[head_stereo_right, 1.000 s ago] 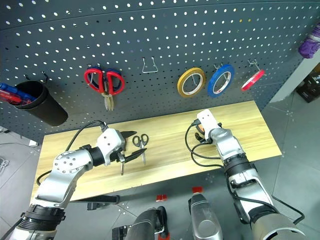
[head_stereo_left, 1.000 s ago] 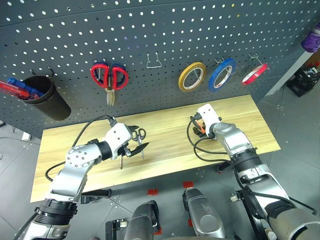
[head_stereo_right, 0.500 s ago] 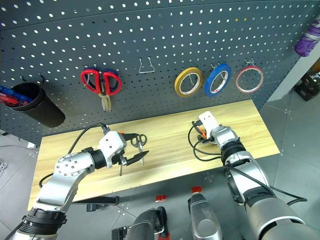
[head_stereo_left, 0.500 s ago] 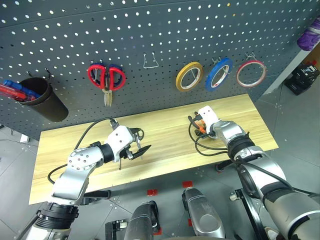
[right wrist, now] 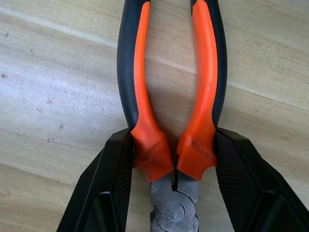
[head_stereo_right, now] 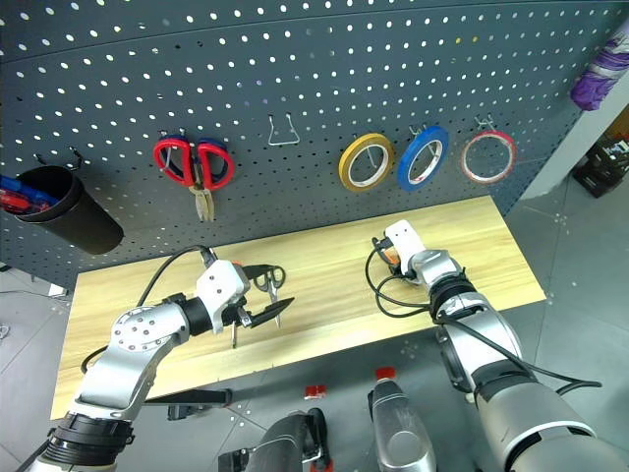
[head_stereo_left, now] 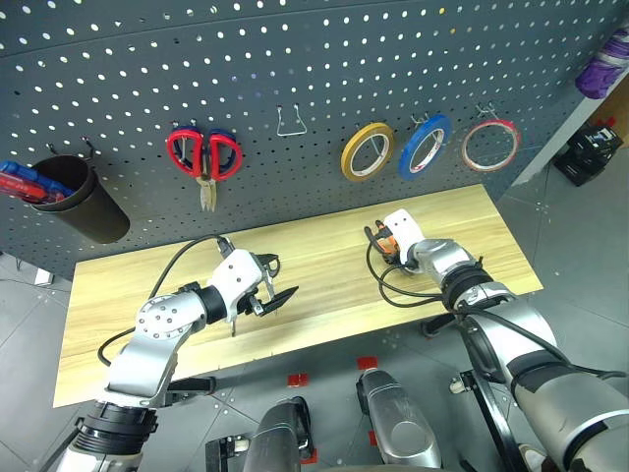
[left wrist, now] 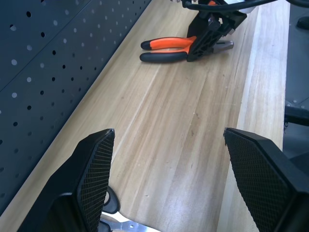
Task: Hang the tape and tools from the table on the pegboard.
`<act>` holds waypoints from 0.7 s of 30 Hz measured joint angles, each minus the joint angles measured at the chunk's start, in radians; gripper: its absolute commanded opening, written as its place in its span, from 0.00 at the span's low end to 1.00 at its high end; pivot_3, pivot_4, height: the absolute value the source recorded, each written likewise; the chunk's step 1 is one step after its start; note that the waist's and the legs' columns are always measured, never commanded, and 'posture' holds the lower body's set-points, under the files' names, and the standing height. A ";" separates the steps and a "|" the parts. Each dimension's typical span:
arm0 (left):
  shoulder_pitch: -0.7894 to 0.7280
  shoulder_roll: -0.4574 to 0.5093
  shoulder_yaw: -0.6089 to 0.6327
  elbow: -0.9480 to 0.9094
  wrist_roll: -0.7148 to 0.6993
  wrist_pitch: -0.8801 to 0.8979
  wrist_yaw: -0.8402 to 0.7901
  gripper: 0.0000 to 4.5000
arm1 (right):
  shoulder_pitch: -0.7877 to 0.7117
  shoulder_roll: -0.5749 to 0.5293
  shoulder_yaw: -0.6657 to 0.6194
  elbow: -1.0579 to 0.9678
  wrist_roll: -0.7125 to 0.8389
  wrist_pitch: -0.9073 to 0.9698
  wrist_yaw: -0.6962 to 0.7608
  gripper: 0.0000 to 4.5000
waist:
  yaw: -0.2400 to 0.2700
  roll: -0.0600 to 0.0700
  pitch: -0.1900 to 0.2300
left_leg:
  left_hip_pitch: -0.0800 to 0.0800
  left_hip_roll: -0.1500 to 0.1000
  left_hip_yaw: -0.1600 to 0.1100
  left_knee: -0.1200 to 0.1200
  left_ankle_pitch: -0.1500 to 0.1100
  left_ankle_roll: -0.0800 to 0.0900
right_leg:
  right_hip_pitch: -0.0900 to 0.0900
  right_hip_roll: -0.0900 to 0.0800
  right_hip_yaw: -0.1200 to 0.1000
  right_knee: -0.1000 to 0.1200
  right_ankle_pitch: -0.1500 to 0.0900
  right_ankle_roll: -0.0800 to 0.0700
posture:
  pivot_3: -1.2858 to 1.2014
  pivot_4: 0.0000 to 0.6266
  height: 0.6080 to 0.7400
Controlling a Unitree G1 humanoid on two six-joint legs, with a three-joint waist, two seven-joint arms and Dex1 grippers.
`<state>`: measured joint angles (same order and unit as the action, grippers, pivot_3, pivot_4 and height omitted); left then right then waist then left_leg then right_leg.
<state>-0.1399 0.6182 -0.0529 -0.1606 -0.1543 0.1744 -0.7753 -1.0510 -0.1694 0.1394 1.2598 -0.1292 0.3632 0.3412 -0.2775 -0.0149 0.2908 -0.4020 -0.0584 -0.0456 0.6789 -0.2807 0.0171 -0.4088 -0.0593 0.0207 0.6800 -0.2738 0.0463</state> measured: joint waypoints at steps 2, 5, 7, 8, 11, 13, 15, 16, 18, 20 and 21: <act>0.003 -0.008 0.001 -0.003 -0.002 0.005 0.003 0.85 | 0.000 0.005 0.000 0.004 -0.009 -0.006 -0.008 0.48 | 0.000 -0.001 -0.001 | 0.000 0.000 0.000 0.000 0.000 0.000 | 0.000 0.000 0.000 0.000 0.000 0.000 | 0.39 0.40 1.00; 0.032 -0.030 0.015 -0.026 -0.010 0.010 0.025 0.85 | 0.000 0.008 0.001 0.001 -0.012 -0.014 -0.017 0.48 | 0.001 -0.001 -0.002 | 0.000 0.000 0.000 0.000 0.000 0.000 | 0.000 0.000 0.000 0.000 0.000 0.000 | 0.39 0.41 1.00; 0.062 -0.049 0.052 -0.037 -0.034 0.008 0.047 0.85 | 0.016 0.008 0.001 -0.030 -0.016 -0.022 -0.020 0.48 | 0.001 -0.001 -0.001 | 0.000 0.000 0.000 0.000 0.000 0.000 | 0.000 0.000 0.000 0.000 0.000 0.000 | 0.39 0.41 1.00; 0.087 -0.067 0.086 -0.050 -0.056 0.005 0.060 0.85 | 0.068 0.004 -0.001 -0.125 -0.013 -0.024 -0.025 0.48 | 0.004 -0.001 -0.001 | 0.000 0.001 0.000 0.000 0.000 0.000 | -0.001 0.000 0.000 0.000 0.000 0.000 | 0.39 0.42 1.00; 0.137 -0.079 0.139 -0.090 -0.104 0.004 0.078 0.85 | 0.218 -0.001 -0.004 -0.443 0.003 0.033 -0.024 0.48 | 0.009 -0.001 -0.001 | -0.003 0.001 0.000 0.000 0.000 0.000 | -0.003 0.000 0.000 0.000 0.000 0.000 | 0.39 0.43 1.00; 0.162 -0.109 0.167 -0.136 -0.140 0.015 0.100 0.85 | 0.401 -0.002 0.001 -0.807 0.017 0.086 -0.016 0.48 | 0.025 -0.001 -0.001 | -0.005 0.001 -0.001 0.000 0.000 0.000 | -0.005 0.000 0.000 0.000 0.000 0.000 | 0.39 0.43 1.00; 0.200 -0.133 0.193 -0.168 -0.170 0.028 0.129 0.85 | 0.566 0.012 0.024 -1.092 0.034 0.116 -0.011 0.48 | 0.033 -0.001 -0.001 | -0.007 0.002 -0.002 0.000 -0.001 0.000 | -0.007 0.001 0.000 0.001 0.000 0.000 | 0.39 0.44 1.00; 0.217 -0.146 0.210 -0.181 -0.185 0.038 0.144 0.85 | 0.638 0.033 0.039 -1.217 0.043 0.137 -0.014 0.48 | 0.034 -0.001 -0.001 | -0.007 0.002 -0.002 0.000 -0.001 0.000 | -0.008 0.001 0.000 0.001 0.000 0.000 | 0.39 0.44 1.00; 0.226 -0.164 0.229 -0.208 -0.207 0.050 0.174 0.85 | 0.726 0.082 0.069 -1.380 0.052 0.141 -0.036 0.48 | 0.035 -0.001 -0.001 | -0.010 0.001 -0.001 0.001 0.000 -0.002 | -0.011 0.001 0.001 0.001 0.000 0.000 | 0.40 0.44 1.00; 0.226 -0.172 0.238 -0.240 -0.229 0.068 0.193 0.85 | 0.738 0.119 0.088 -1.461 0.052 0.099 -0.066 0.48 | 0.039 -0.001 -0.001 | -0.010 0.001 -0.001 0.001 0.002 -0.003 | -0.011 0.001 0.001 0.001 0.003 -0.001 | 0.40 0.44 1.00; 0.226 -0.174 0.242 -0.252 -0.239 0.080 0.202 0.85 | 0.738 0.136 0.088 -1.495 0.051 0.070 -0.084 0.48 | 0.044 -0.001 -0.001 | -0.010 0.001 -0.002 0.001 0.002 -0.003 | -0.011 0.001 0.001 0.001 0.003 -0.001 | 0.40 0.44 1.00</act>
<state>0.0857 0.4443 0.1887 -0.4131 -0.3936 0.2547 -0.5737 -0.3130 -0.0337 0.2277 -0.2351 -0.0787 0.4331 0.2569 -0.2339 -0.0161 0.2898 -0.4117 -0.0578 -0.0472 0.6803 -0.2785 0.0143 -0.4201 -0.0586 0.0214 0.6808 -0.2709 0.0448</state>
